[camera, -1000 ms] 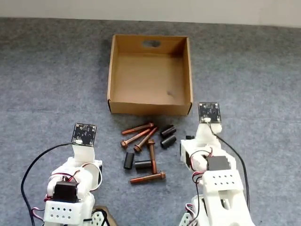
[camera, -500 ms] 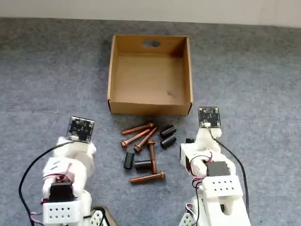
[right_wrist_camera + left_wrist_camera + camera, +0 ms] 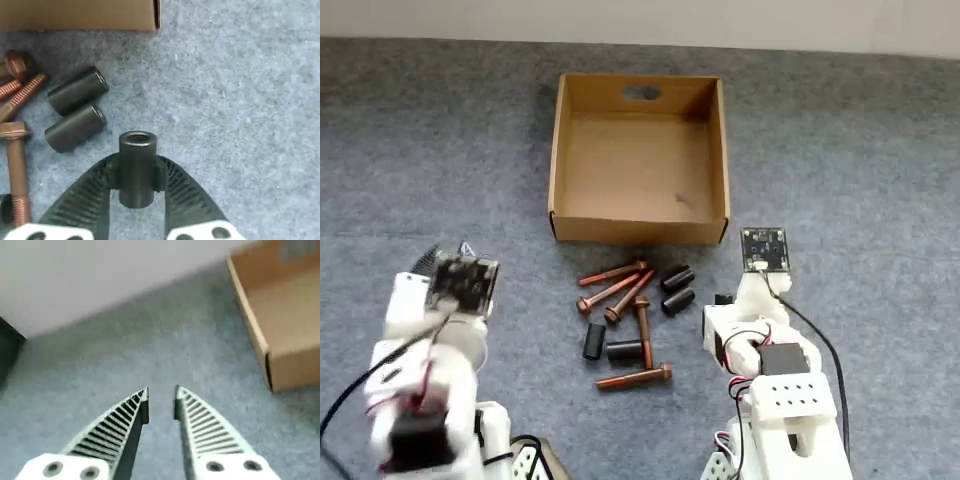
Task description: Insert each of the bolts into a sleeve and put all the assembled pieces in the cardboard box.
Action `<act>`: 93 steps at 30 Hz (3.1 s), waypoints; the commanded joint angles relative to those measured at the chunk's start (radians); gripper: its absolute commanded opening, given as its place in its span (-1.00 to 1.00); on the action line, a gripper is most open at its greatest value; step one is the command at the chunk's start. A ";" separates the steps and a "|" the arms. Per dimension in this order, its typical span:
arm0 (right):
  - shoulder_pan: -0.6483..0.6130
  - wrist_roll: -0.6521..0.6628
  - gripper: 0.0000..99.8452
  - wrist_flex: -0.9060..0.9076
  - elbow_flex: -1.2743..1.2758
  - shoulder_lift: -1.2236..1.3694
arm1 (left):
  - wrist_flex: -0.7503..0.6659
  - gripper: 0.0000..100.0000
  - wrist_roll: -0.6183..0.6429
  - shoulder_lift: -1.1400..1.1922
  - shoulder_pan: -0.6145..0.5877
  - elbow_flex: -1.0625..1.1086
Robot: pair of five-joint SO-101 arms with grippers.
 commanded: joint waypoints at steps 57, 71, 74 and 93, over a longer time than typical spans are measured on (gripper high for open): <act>0.019 -0.006 -0.99 -0.013 -0.002 -0.016 | -0.396 -0.58 0.718 1.339 0.478 -0.120; 0.021 -0.006 -0.99 -0.013 -0.002 -0.016 | -0.394 -0.91 0.713 1.330 0.506 -0.085; 0.021 -0.006 -0.99 -0.013 -0.002 -0.016 | -0.394 -0.98 0.712 1.330 0.504 -0.085; 0.021 -0.006 -0.99 -0.013 -0.005 -0.016 | -0.396 -0.97 0.193 1.330 0.243 -0.148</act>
